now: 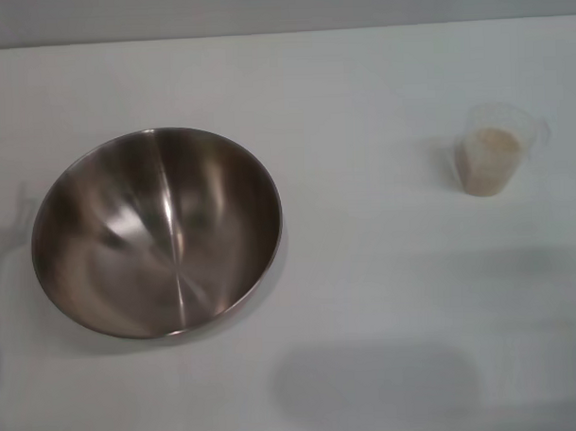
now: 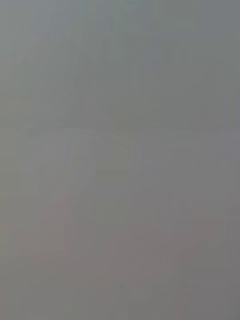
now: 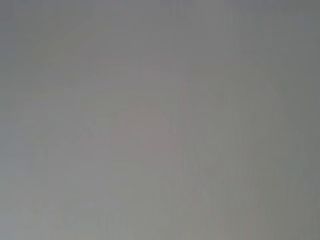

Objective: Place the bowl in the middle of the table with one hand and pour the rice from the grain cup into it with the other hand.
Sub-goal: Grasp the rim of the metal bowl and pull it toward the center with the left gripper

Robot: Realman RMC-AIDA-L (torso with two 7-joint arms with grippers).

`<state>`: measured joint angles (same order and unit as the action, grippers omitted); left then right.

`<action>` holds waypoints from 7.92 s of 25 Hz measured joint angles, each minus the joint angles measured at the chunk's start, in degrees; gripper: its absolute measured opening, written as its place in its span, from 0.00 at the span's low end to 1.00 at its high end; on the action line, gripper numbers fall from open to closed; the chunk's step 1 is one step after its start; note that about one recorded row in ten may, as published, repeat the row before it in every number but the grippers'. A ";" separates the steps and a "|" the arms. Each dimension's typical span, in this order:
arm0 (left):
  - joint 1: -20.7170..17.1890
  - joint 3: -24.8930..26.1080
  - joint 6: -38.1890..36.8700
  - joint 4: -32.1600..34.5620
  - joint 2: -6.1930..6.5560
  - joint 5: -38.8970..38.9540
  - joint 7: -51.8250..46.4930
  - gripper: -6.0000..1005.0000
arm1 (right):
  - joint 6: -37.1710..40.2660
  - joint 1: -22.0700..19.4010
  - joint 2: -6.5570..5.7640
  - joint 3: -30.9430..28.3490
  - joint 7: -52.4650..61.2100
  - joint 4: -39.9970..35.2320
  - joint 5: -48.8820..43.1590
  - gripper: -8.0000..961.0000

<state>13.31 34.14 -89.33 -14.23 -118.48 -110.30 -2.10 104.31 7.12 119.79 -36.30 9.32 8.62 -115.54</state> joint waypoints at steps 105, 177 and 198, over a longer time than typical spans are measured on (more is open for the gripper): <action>2.04 67.64 165.32 -91.68 0.04 -43.99 31.37 0.86 | -2.50 1.22 -0.09 0.88 0.00 0.43 -0.47 0.87; 7.28 65.70 164.07 -75.54 0.28 -43.90 31.24 0.43 | -3.15 1.14 -0.09 0.88 0.00 0.44 -0.42 0.87; 13.32 75.00 171.48 -69.67 0.30 -33.55 35.73 0.06 | -3.19 1.30 -0.09 0.88 0.00 0.44 -0.48 0.87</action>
<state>26.63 109.15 82.16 -83.90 -118.19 -143.85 33.64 101.12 8.41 119.71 -35.42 9.32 9.05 -116.02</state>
